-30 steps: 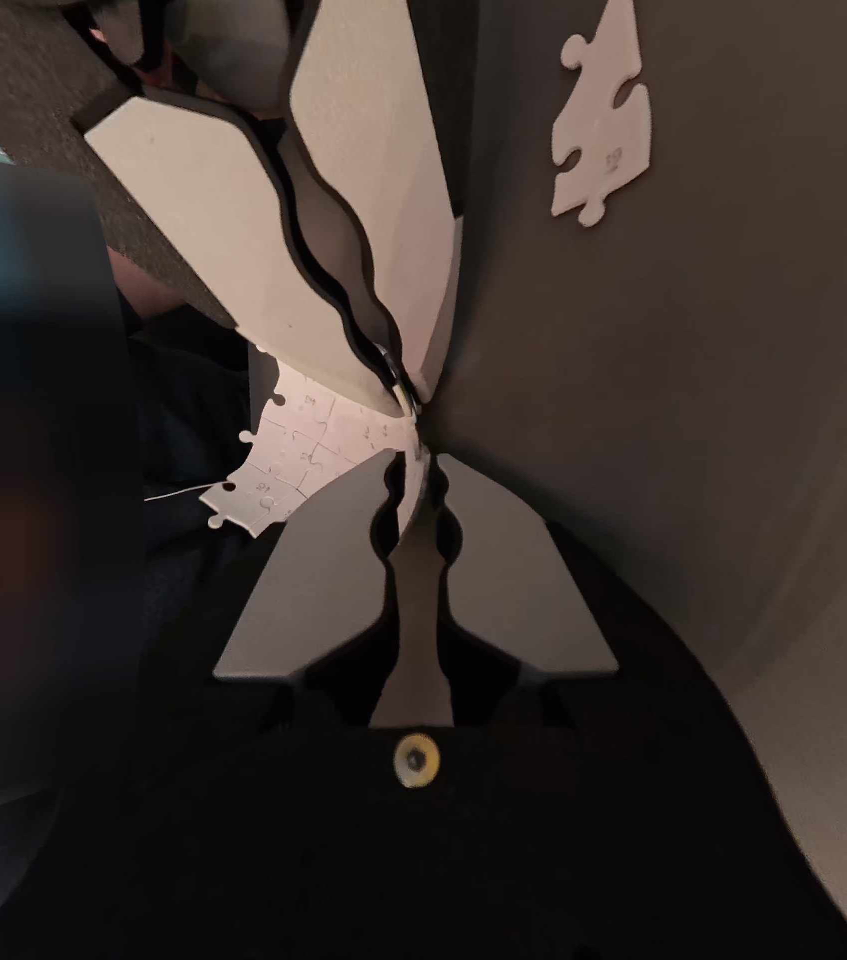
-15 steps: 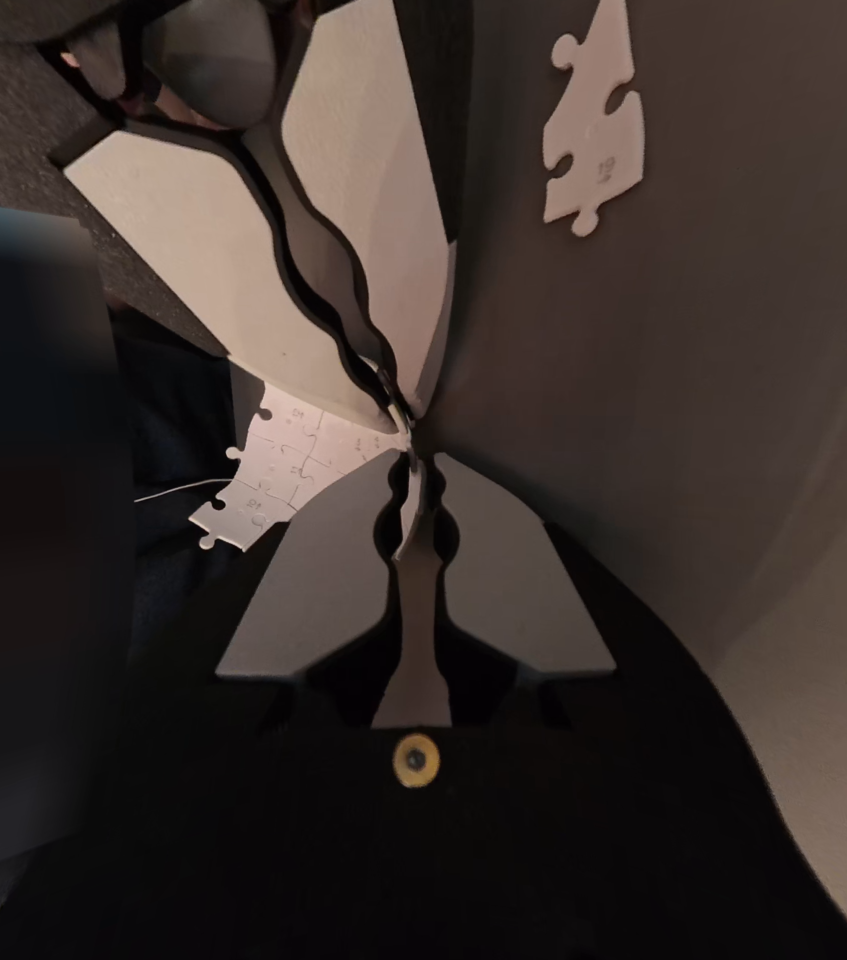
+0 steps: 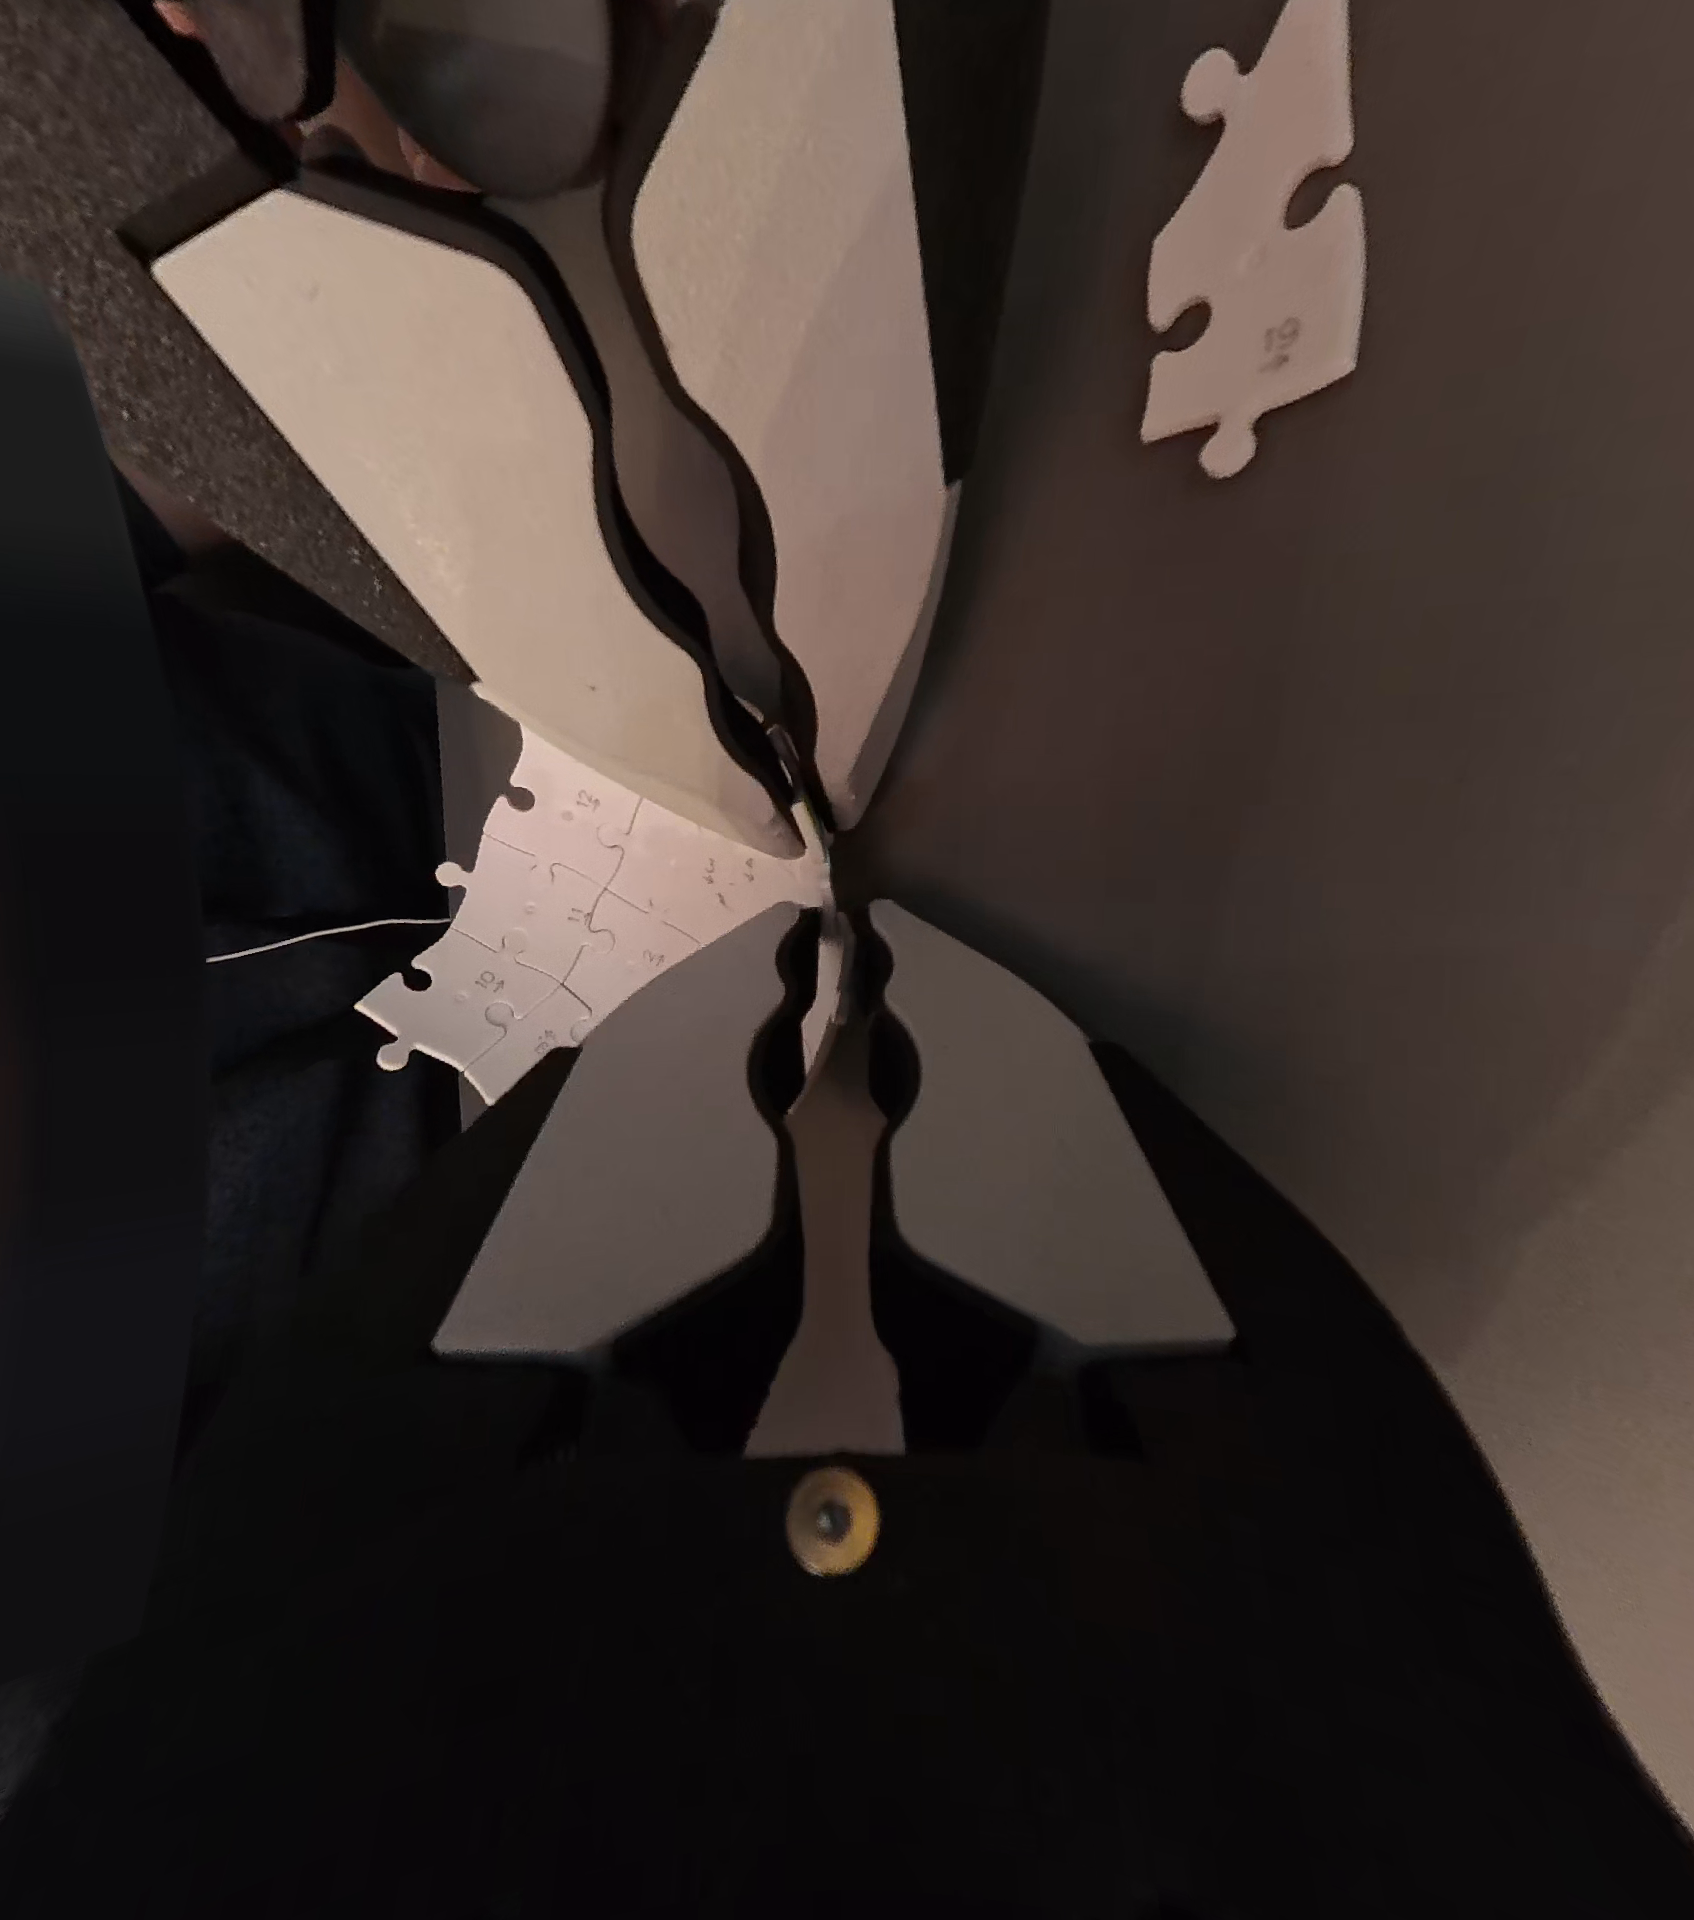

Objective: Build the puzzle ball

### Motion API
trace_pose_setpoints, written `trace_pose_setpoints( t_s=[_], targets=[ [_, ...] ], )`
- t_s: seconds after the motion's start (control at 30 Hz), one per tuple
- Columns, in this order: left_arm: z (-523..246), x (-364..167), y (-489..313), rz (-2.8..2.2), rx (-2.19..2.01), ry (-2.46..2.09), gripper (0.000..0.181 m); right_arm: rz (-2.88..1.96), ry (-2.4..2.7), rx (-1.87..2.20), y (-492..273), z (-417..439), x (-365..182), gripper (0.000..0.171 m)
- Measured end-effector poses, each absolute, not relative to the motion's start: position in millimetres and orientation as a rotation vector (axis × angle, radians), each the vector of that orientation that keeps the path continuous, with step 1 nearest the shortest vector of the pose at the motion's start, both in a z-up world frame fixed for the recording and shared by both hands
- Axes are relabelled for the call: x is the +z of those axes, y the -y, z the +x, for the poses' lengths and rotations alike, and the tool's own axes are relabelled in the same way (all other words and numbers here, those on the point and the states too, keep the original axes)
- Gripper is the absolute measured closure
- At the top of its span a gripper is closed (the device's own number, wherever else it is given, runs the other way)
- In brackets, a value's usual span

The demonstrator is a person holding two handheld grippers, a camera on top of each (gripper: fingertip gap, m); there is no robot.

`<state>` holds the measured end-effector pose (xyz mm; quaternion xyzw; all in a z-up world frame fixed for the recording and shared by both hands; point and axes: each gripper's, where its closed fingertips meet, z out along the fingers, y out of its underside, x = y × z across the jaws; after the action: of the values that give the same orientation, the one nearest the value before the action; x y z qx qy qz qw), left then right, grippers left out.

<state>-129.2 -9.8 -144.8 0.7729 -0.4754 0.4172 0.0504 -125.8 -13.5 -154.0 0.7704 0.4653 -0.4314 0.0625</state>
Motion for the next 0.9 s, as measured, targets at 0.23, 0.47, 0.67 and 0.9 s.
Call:
trace_pose_setpoints(
  t_s=[0.23,0.47,0.67,0.9],
  targets=[
    [-128.7,-144.9,10.0,2.353,1.268,1.452,0.179,2.305,-1.447,-1.315,13.6,-125.4,-154.1,0.164],
    [-128.9,-145.1,11.5,2.339,1.291,1.404,0.179,2.276,-1.460,-1.337,14.9,-125.3,-153.6,0.164],
    [-132.1,-140.6,13.4,2.282,1.353,1.305,0.176,2.248,-1.427,-1.422,14.0,-126.5,-149.2,0.166],
    [-138.6,-134.1,4.4,2.308,1.420,1.261,0.153,2.263,-1.463,-1.424,12.7,-124.3,-147.9,0.166]
  ],
)
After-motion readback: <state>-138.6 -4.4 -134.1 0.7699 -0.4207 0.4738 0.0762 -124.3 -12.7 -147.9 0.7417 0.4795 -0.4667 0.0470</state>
